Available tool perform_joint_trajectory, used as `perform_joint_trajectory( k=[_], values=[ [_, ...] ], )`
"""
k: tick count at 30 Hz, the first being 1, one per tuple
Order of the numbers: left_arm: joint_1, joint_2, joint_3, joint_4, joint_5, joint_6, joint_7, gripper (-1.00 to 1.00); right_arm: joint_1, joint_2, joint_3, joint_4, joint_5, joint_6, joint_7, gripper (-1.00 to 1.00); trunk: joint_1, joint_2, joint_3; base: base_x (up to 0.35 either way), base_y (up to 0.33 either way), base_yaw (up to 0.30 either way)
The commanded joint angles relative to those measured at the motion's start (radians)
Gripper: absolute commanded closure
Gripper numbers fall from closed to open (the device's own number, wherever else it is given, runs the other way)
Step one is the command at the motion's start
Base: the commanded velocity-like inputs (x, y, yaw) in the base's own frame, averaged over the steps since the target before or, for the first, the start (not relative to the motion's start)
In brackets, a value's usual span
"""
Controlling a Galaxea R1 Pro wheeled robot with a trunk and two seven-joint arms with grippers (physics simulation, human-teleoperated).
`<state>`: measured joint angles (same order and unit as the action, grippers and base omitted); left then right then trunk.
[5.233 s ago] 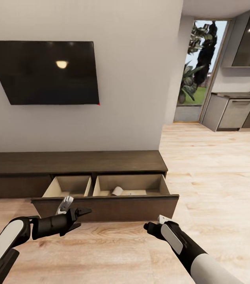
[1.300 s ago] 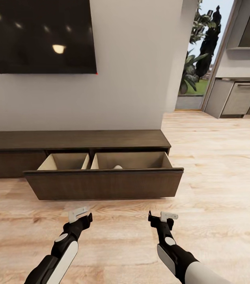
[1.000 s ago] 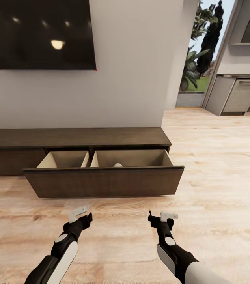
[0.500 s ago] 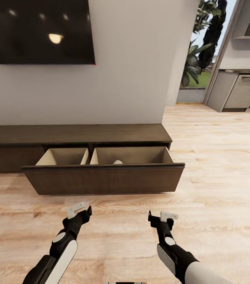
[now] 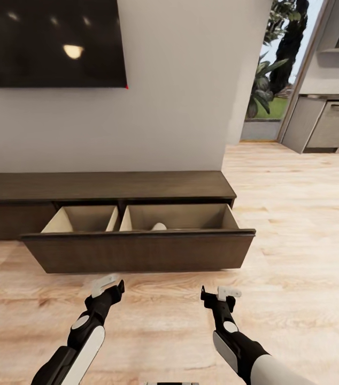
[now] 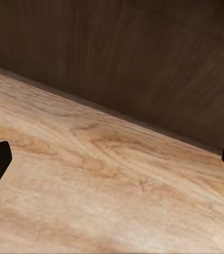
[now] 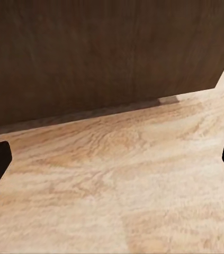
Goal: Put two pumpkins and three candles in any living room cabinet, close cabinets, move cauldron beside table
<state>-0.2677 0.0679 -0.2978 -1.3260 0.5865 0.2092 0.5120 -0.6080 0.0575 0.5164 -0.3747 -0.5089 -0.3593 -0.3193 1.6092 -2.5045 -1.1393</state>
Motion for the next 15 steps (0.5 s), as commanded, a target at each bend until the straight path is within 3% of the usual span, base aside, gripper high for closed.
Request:
perform_joint_trajectory(
  k=[1,10,15],
  values=[
    [-0.001,0.001,-0.003,-0.001,0.006,0.002,0.008,-1.0,-0.001,0.0,0.009,0.0,-0.008,-0.005,-0.006,-1.0,0.0,0.0,-0.001,0.232,0.0,0.0],
    [-0.001,0.001,-0.002,-0.002,0.006,0.003,0.007,-1.0,-0.001,0.0,0.009,0.0,-0.008,-0.005,-0.006,-1.0,0.0,0.0,-0.001,0.26,0.0,0.0],
    [-0.001,0.001,-0.003,-0.002,0.006,0.003,0.007,-1.0,-0.001,-0.001,0.009,0.0,-0.008,-0.005,-0.006,-1.0,0.0,0.0,-0.001,0.082,0.0,0.0]
  ],
)
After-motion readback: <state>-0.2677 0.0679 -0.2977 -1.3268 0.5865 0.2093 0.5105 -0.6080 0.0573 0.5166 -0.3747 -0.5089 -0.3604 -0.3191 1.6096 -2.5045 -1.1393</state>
